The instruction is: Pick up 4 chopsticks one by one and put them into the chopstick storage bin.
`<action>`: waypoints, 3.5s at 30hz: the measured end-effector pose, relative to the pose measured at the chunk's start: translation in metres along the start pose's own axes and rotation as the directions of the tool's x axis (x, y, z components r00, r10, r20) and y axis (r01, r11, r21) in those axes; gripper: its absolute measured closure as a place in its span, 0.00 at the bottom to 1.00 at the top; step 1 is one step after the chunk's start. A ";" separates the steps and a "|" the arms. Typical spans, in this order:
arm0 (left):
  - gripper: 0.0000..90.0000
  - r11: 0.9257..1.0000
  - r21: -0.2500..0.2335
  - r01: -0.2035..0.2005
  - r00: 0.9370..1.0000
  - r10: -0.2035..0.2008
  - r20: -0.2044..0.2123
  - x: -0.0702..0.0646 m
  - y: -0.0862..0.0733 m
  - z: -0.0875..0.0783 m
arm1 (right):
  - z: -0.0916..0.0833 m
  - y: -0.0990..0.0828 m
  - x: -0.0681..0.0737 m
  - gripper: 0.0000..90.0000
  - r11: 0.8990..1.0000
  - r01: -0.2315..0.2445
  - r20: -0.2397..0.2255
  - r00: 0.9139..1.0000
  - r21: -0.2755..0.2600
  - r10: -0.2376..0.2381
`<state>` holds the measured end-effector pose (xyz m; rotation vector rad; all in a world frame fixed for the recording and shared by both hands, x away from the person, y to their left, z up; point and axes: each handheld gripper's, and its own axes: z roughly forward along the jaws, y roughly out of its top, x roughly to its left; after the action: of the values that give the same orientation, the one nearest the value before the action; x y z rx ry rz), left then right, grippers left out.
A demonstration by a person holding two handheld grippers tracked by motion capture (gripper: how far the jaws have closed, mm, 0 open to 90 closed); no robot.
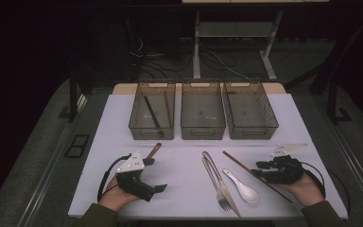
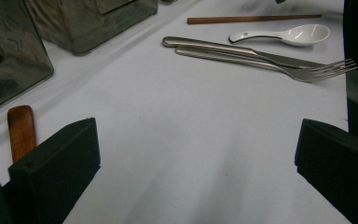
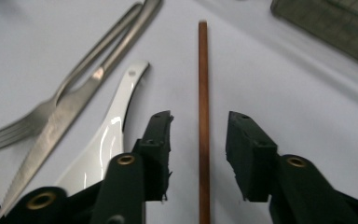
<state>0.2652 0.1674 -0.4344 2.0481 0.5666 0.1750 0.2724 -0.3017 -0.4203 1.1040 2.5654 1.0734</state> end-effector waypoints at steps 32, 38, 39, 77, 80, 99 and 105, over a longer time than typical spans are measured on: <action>0.00 1.000 0.000 -0.005 1.000 0.005 0.002 -0.002 0.001 0.000 | 0.012 -0.012 -0.002 0.94 0.993 0.020 0.042 0.999 0.117 -0.025; 0.00 1.000 -0.001 -0.005 1.000 0.005 0.003 -0.002 0.001 0.000 | 0.007 -0.009 -0.004 0.94 0.997 0.012 0.038 0.999 0.082 -0.016; 0.00 1.000 -0.001 -0.008 1.000 0.008 0.003 -0.002 0.001 0.000 | 0.006 -0.009 -0.004 0.94 0.997 0.009 0.035 0.999 0.079 -0.011; 0.00 1.000 -0.001 0.000 1.000 0.000 -0.002 0.000 0.000 0.001 | 0.000 0.039 0.006 0.94 0.997 0.041 -0.021 0.999 -0.062 -0.043; 0.00 1.000 0.000 0.000 1.000 0.000 0.000 0.000 0.000 0.001 | 0.002 0.045 0.007 0.94 0.997 0.038 -0.028 0.999 -0.072 -0.040; 0.00 1.000 -0.010 0.006 1.000 -0.006 0.000 0.001 0.000 0.000 | 0.022 0.091 0.017 0.94 0.992 0.044 -0.049 0.998 -0.119 -0.050; 0.00 1.000 -0.021 0.018 1.000 -0.018 -0.001 0.000 0.000 0.000 | 0.037 0.113 0.022 0.94 0.992 0.057 -0.035 0.997 -0.112 -0.062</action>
<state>0.2652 0.1675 -0.4343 2.0226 0.5814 0.1712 0.3361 -0.2121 -0.3690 0.9833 2.5158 1.2180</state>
